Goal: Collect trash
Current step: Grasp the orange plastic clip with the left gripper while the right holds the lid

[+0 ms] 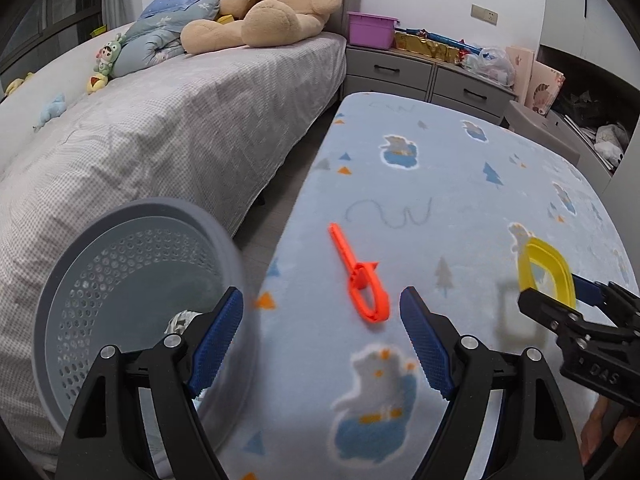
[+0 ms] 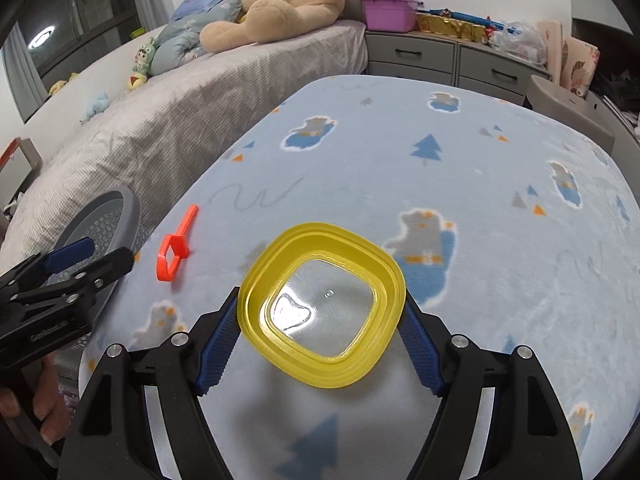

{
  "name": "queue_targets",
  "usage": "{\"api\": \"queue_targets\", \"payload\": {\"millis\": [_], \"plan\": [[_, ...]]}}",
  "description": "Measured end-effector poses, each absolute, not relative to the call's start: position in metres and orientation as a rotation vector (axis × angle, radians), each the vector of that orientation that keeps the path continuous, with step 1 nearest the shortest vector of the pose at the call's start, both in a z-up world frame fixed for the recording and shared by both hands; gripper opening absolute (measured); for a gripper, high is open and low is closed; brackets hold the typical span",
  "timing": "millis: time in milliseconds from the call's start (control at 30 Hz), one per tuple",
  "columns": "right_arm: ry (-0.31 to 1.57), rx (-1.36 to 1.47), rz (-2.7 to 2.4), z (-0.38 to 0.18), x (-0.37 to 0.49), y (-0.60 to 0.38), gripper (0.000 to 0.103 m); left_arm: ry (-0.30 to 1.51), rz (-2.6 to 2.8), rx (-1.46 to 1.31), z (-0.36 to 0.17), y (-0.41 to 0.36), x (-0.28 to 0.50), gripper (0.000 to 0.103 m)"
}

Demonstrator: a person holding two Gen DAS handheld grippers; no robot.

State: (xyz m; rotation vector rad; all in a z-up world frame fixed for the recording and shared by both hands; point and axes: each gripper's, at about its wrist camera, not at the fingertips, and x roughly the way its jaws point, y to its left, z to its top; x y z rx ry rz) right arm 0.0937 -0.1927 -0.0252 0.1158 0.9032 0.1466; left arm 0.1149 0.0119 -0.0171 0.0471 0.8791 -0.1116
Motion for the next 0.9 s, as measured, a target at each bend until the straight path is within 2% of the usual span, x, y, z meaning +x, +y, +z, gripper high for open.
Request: {"api": "queue_targets", "payload": {"millis": [500,567,600,667,700,733,767,900], "plan": [[0.875,0.193,0.168,-0.014,0.085,-0.221,0.073,0.919,-0.056,0.083,-0.053,-0.017,0.158,0.075],[0.877,0.194,0.17,-0.014,0.085,-0.221,0.073,0.924,-0.054,0.087,-0.056,-0.019,0.161,0.061],[0.878,0.195,0.171,-0.015,0.085,-0.221,0.073,0.934,-0.056,0.089,-0.058,-0.021,0.164,0.057],[0.883,0.195,0.171,-0.016,0.085,-0.221,0.073,0.953,-0.058,0.087,-0.062,-0.023,0.167,0.04],[0.883,0.196,0.171,-0.016,0.085,-0.221,0.073,0.961,-0.067,0.081,-0.064,-0.023,0.167,0.038],[0.883,0.196,0.171,-0.016,0.085,-0.221,0.073,0.955,-0.072,0.082,-0.063,-0.024,0.166,0.03],[0.883,0.196,0.171,-0.016,0.085,-0.221,0.073,0.957,-0.084,0.083,-0.062,-0.025,0.165,0.016],[0.884,0.196,0.171,-0.016,0.085,-0.22,0.073,0.961,-0.126,0.06,-0.058,-0.022,0.159,0.015]]}}
